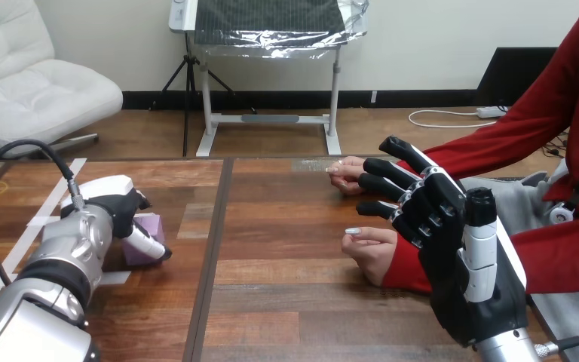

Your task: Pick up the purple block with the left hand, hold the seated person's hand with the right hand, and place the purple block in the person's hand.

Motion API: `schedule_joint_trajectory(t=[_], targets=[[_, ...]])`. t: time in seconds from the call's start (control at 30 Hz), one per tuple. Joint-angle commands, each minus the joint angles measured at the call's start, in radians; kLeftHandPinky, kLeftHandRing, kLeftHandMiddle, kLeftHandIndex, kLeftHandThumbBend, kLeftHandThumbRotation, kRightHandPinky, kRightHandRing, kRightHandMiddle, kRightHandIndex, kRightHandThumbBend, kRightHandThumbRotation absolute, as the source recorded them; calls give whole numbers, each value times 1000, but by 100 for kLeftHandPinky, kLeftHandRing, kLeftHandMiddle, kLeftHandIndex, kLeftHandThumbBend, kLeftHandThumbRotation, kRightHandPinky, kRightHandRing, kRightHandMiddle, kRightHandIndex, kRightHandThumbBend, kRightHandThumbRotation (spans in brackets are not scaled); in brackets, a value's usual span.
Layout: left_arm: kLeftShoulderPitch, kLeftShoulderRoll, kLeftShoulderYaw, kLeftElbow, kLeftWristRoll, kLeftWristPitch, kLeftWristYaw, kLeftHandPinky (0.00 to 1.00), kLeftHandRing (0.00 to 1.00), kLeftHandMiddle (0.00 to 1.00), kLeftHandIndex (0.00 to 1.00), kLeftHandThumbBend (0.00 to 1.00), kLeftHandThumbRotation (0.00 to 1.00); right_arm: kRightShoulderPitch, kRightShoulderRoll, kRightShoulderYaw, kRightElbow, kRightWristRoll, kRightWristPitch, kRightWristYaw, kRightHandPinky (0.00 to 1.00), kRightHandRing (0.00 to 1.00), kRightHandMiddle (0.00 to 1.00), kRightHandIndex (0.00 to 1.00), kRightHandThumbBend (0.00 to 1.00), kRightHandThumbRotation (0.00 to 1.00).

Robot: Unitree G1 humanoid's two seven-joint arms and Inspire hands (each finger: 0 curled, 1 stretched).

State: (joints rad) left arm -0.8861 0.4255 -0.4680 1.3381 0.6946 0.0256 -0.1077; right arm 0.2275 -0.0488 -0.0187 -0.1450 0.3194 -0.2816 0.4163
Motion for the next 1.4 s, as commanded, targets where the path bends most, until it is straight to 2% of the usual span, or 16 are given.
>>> schedule_joint_trajectory(t=[0.0, 0.73, 1.37], targets=[[-86, 16, -19, -2, 16, 3, 15, 92, 93, 92, 90, 71, 27, -52, -8, -7, -22, 16, -2, 0, 71, 81, 81, 86, 82, 96], [-82, 21, -24, 0, 28, -5, 16, 94, 93, 92, 90, 67, 16, -53, -10, -5, -23, 13, -4, 2, 71, 81, 80, 86, 82, 97], [-83, 22, -50, -2, 45, -8, 18, 89, 89, 88, 87, 61, 5, -58, -10, -6, -21, 19, -2, 6, 70, 81, 80, 86, 83, 96]])
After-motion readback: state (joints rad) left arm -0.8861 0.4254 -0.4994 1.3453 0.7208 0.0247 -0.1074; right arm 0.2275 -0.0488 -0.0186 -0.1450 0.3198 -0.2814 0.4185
